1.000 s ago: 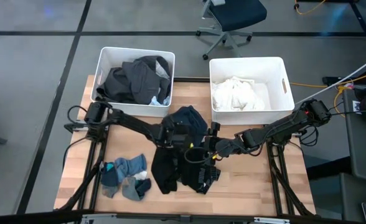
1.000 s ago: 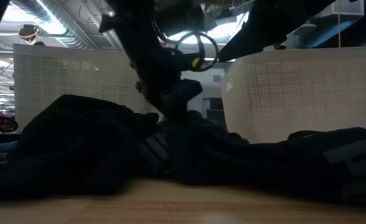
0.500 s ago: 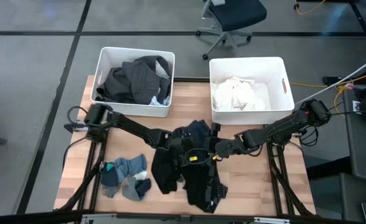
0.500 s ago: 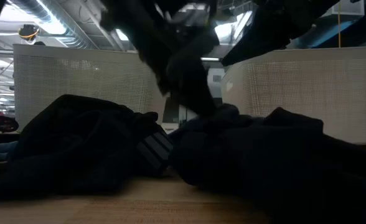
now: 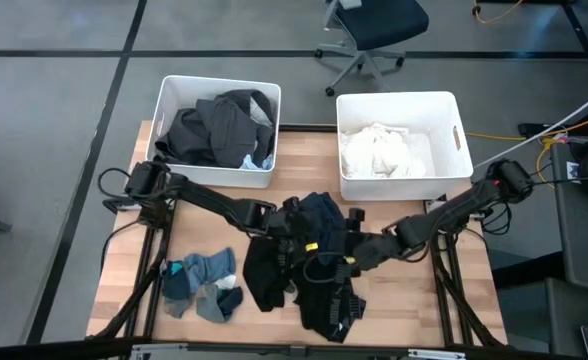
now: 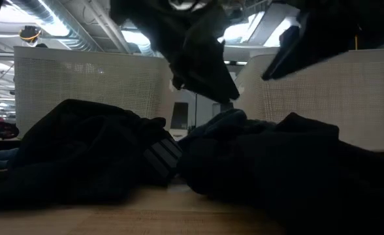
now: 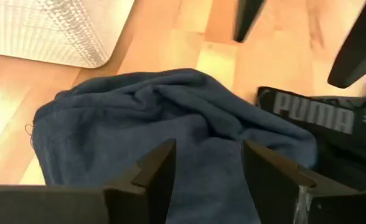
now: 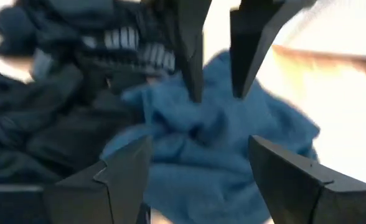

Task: Sort clothes
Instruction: Put the black short into the left white laundry bin, then put the left black boxer into the right white laundry bin

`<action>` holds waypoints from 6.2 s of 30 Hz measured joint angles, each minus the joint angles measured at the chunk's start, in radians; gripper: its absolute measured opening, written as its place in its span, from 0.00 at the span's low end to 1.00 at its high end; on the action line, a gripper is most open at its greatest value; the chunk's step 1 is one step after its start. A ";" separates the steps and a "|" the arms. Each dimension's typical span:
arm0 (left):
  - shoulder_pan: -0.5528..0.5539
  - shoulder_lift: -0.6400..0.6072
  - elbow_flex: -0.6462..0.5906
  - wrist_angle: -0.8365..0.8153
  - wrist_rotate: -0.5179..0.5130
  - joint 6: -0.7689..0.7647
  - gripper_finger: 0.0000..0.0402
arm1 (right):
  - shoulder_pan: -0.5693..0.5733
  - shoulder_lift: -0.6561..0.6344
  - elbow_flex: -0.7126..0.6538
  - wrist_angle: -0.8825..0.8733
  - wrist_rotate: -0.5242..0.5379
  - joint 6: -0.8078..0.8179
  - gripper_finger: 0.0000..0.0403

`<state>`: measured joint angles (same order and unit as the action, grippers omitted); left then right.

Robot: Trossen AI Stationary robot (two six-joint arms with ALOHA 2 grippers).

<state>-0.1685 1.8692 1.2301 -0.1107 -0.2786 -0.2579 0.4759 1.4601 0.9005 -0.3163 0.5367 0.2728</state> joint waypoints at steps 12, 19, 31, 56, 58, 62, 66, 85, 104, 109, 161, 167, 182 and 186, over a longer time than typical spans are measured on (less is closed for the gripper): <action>0.019 0.010 0.000 0.030 0.034 -0.010 0.43 | -0.005 0.045 -0.204 0.157 0.100 0.178 0.67; 0.045 0.011 0.000 0.049 0.031 0.002 0.49 | -0.054 0.045 -0.349 0.465 0.081 0.165 0.67; 0.081 0.029 0.000 -0.017 0.003 -0.090 0.69 | -0.073 0.071 -0.416 0.650 0.073 0.118 0.67; 0.094 0.302 0.005 0.268 -0.002 -0.057 0.23 | -0.080 0.279 -0.385 0.844 0.047 -0.007 0.67; 0.094 0.302 0.004 0.265 -0.006 -0.012 0.11 | -0.078 0.279 -0.385 0.847 0.058 -0.012 0.67; 0.085 0.285 0.003 0.257 -0.038 0.037 0.06 | -0.077 0.275 -0.384 0.846 0.083 -0.020 0.67; 0.060 0.245 -0.001 0.200 -0.109 0.074 0.07 | -0.041 0.210 -0.384 0.825 0.079 -0.061 0.67; -0.062 -0.224 -0.002 0.086 -0.206 0.282 0.06 | 0.126 -0.019 -0.386 0.680 0.440 -0.123 0.67; 0.054 -0.595 0.000 0.109 -0.655 0.661 0.10 | 0.126 -0.018 -0.386 0.679 0.436 -0.114 0.67; 0.186 -0.663 0.000 0.007 -0.664 0.631 0.11 | 0.126 -0.018 -0.386 0.679 0.436 -0.113 0.67; 0.462 -0.708 0.138 -0.629 -0.385 0.167 0.54 | 0.126 -0.018 -0.387 0.672 0.435 -0.095 0.67; 0.289 -0.701 0.137 -0.501 -0.158 0.241 0.54 | 0.126 -0.018 -0.387 0.669 0.435 -0.095 0.67; -0.131 -0.496 0.007 -0.453 -0.045 0.082 0.53 | 0.126 -0.018 -0.387 0.668 0.420 -0.095 0.67; -0.184 -0.403 -0.014 -0.455 -0.035 0.002 0.53 | 0.126 -0.018 -0.387 0.668 0.420 -0.095 0.67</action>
<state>-0.3526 1.4662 1.2159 -0.5660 -0.3140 -0.2563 0.6014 1.4422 0.5137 0.3518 0.9569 0.1780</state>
